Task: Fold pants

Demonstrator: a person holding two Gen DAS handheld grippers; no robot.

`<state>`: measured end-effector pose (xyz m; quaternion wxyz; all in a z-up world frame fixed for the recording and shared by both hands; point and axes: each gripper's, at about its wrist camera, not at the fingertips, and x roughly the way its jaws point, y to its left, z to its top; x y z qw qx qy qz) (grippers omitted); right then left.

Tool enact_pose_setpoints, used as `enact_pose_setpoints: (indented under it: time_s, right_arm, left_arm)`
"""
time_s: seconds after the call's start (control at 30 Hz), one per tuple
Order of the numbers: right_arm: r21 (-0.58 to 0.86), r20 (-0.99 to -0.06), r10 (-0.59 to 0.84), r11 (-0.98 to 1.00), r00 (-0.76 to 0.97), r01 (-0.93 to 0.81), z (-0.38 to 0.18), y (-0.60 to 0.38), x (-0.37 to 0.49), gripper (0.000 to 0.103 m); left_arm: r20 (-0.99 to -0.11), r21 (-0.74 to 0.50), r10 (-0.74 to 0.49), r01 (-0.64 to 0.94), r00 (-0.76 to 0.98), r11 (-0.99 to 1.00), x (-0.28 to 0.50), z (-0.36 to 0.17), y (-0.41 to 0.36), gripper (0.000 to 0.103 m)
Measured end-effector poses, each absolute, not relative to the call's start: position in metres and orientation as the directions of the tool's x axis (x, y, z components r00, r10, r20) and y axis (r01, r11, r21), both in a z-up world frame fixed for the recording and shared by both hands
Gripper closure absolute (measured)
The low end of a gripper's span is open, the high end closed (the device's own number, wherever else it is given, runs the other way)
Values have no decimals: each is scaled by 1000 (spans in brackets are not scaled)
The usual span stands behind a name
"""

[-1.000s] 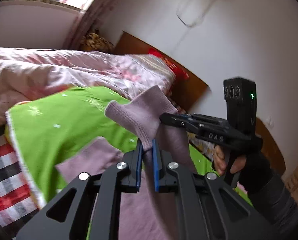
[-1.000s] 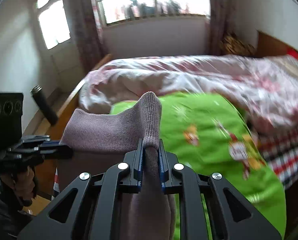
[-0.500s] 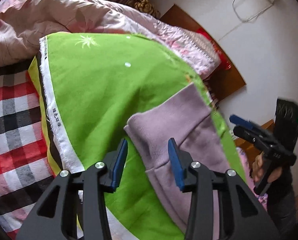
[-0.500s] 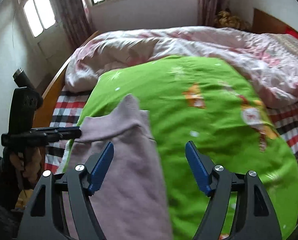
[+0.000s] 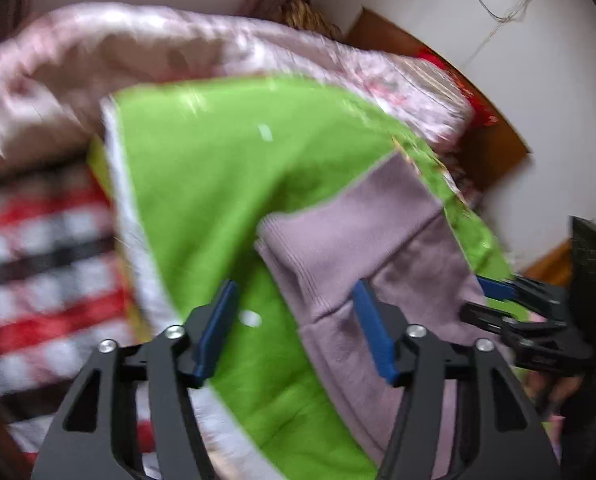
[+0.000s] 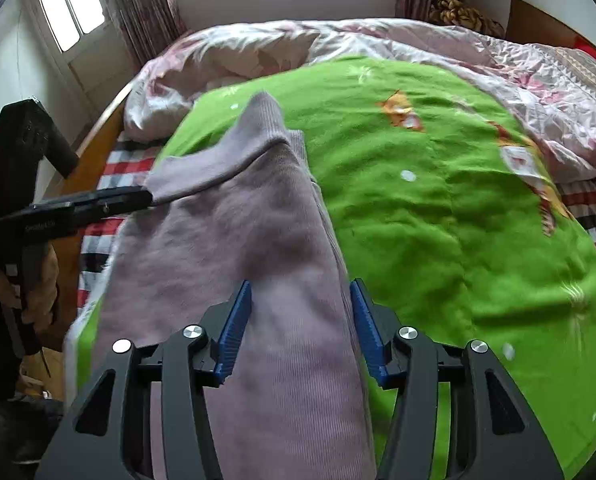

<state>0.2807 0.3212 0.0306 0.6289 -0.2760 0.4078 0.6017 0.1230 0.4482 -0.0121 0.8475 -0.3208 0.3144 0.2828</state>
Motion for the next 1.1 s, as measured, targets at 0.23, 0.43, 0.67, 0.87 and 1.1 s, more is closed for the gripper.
enact_pose_setpoints:
  time_s: [0.23, 0.43, 0.67, 0.87, 1.1]
  right_arm:
    - [75, -765, 622, 342, 165, -937, 94, 149, 302, 18]
    - [46, -810, 474, 638, 345, -768, 79, -6, 294, 16]
    - [156, -767, 539, 682, 347, -715, 63, -62, 193, 16]
    - [148, -799, 527, 637, 288, -756, 30, -3, 132, 16]
    - [165, -805, 539, 606, 249, -778, 27, -26, 115, 15]
  left_arm:
    - [-592, -379, 85, -369, 802, 849, 129, 37, 357, 2]
    - [-664, -403, -144, -189, 733, 895, 165, 9, 284, 2]
    - [-717, -350, -139, -180, 683, 919, 169, -13, 263, 2]
    - [-787, -151, -5, -184, 617, 971, 169, -28, 243, 2]
    - [-812, 32, 141, -199, 567, 980, 159, -29, 225, 2]
